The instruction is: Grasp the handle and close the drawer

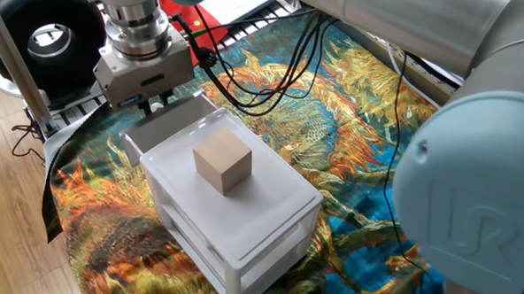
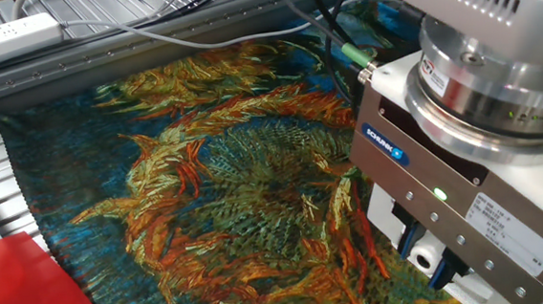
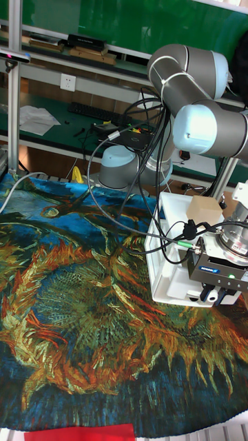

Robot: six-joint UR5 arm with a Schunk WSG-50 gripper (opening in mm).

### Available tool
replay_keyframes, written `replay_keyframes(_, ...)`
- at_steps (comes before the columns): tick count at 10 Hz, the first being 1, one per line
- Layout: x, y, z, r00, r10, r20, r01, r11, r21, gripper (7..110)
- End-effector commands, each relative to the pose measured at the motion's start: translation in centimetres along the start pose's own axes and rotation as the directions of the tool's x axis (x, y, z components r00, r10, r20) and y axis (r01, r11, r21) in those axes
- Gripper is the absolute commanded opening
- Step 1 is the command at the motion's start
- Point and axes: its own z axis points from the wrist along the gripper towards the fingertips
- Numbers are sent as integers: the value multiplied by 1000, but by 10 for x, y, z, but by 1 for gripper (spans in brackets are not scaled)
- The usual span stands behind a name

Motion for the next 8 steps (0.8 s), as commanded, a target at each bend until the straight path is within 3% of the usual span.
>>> replay_keyframes(1, 9, -2, 8, 1000, 1, -2, -1, 1000, -1, 7)
replay_keyframes(8, 16, 0, -1, 1000, -2, -13, 2, 1000, 0, 7)
